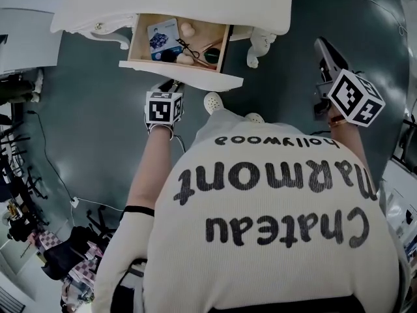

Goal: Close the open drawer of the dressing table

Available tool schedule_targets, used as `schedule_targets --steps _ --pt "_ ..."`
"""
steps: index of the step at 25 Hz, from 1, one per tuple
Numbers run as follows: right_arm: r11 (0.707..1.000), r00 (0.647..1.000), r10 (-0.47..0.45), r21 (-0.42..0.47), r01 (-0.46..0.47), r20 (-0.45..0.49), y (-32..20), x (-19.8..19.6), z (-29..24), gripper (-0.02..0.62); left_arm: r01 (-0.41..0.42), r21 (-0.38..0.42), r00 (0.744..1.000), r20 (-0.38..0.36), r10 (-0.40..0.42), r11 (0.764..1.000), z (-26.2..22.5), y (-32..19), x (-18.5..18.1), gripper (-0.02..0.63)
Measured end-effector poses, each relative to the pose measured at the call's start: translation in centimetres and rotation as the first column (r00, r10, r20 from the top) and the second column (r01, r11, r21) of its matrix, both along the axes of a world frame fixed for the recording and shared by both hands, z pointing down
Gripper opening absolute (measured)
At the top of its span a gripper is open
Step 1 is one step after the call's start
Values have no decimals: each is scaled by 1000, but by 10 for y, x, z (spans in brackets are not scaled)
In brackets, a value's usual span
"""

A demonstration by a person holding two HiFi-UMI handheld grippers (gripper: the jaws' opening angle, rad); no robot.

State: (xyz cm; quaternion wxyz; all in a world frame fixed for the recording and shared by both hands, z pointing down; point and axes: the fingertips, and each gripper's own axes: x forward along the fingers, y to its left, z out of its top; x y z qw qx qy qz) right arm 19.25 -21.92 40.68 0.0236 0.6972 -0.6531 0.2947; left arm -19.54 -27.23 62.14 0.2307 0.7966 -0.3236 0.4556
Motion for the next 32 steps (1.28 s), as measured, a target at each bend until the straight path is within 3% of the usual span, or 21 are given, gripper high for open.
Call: schedule_targets --steps 10,17,23,32 --pt "999 999 50 -9 -50 7 3 23 3 32 -15 4 1000 23 15 1000 3 -18 17 135" --pt "996 996 91 -3 -91 9 39 5 10 32 -29 15 999 28 29 999 11 2 -6 137" --pt "992 992 126 -17 -126 3 16 46 2 32 -38 20 999 22 38 999 4 -36 32 137" --pt "983 983 186 -18 -185 4 34 59 2 32 -70 51 997 32 68 996 3 -49 43 138"
